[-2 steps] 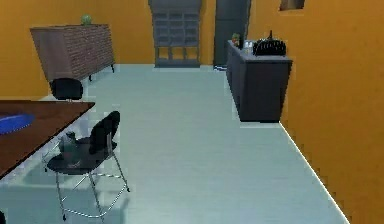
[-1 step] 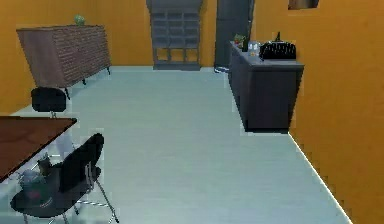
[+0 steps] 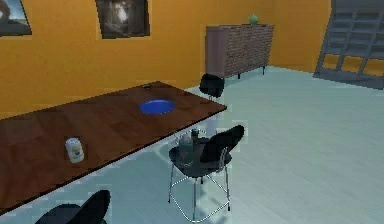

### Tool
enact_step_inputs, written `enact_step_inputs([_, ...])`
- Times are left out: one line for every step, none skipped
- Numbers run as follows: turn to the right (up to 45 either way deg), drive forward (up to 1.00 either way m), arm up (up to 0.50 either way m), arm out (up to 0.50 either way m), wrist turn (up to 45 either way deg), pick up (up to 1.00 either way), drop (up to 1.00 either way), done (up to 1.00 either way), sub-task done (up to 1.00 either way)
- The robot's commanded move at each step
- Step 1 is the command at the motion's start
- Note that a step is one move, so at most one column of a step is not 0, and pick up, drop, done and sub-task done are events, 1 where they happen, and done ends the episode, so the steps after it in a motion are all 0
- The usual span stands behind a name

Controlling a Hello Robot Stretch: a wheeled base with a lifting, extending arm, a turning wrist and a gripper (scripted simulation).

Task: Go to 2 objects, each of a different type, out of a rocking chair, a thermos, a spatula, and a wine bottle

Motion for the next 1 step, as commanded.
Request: enact_step_inputs([0.0, 0.0, 0.0, 0.0, 0.0, 0.0, 0.0, 1.0, 0.0])
